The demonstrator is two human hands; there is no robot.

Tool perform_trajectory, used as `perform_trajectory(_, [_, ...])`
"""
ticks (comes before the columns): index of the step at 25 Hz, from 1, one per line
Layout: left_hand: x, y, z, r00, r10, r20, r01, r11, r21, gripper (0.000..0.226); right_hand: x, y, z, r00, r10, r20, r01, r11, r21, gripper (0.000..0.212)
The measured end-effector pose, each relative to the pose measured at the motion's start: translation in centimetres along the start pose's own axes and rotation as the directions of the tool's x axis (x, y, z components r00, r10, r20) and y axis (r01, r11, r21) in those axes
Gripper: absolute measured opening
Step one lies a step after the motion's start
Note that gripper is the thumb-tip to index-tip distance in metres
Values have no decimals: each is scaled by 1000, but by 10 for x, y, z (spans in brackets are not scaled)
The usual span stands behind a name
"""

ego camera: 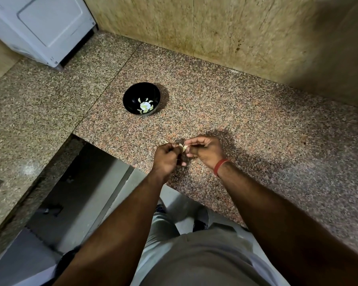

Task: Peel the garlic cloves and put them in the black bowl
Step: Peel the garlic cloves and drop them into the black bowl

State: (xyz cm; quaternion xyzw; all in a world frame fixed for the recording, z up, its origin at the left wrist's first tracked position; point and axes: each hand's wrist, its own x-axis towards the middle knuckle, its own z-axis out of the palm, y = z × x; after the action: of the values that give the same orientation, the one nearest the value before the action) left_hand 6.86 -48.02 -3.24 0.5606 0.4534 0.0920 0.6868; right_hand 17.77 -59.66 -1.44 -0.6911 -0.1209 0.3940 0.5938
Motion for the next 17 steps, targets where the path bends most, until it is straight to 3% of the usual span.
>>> perform_trajectory(7, [2, -3, 1, 1000, -28, 5, 28, 996, -85, 4, 4, 4, -6, 1000, 8, -14, -10, 989, -149, 19])
perform_trajectory(10, [1, -1, 2, 997, -71, -12, 68, 984, -165, 14, 2, 6, -6, 999, -4, -42, -3, 988, -156, 18])
perform_trajectory(17, [-5, 2, 3, 999, -19, -48, 9, 982, -190, 25, 1, 4, -4, 998, 7, -58, -14, 992, -127, 15])
